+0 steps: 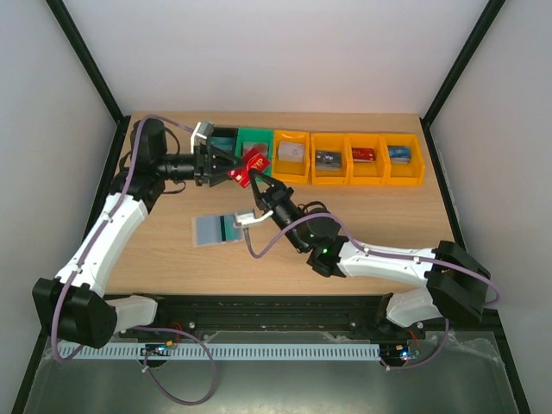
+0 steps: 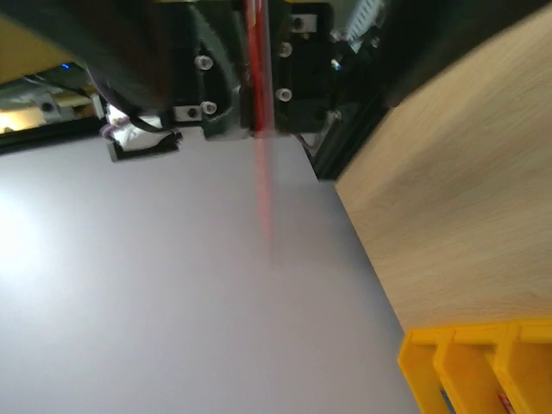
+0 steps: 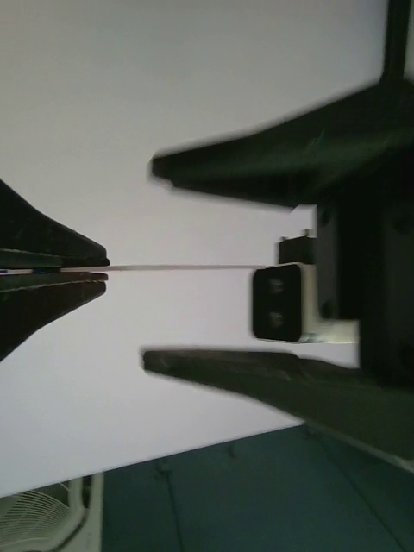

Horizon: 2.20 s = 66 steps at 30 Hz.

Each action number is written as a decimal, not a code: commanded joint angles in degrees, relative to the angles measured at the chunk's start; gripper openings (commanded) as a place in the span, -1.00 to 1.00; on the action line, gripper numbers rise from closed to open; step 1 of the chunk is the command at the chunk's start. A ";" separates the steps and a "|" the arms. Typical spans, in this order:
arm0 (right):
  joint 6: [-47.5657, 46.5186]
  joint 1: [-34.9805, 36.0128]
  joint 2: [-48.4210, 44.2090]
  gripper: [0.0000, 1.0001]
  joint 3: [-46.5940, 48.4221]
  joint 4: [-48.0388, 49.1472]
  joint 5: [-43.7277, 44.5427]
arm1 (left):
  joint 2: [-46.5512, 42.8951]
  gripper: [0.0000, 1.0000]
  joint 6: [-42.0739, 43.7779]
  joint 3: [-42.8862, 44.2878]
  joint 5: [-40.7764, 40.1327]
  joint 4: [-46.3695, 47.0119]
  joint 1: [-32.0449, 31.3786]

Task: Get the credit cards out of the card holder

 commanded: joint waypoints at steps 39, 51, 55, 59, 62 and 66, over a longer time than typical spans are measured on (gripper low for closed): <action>40.13 -61.54 35.26 -0.97 42.55 -63.52 -10.69 | 9.21 0.99 51.88 -0.08 -38.38 -21.57 8.10; 35.40 -59.86 40.28 -0.97 39.44 -57.66 -4.55 | 9.83 0.99 52.21 0.16 -38.40 -21.77 8.10; 35.01 -58.74 40.47 -0.97 38.24 -57.74 -5.90 | 10.17 0.99 52.19 0.20 -38.42 -21.69 8.10; 35.98 -57.89 39.92 -0.97 37.86 -59.21 -6.11 | 10.19 0.99 52.23 0.27 -38.51 -21.78 8.10; 37.07 -57.88 38.90 -0.97 38.24 -61.26 -6.45 | 10.34 0.99 52.23 0.27 -38.55 -21.71 8.11; 36.15 -57.97 38.21 -0.97 37.51 -62.01 -5.32 | 10.35 0.99 52.31 0.23 -38.36 -21.69 8.10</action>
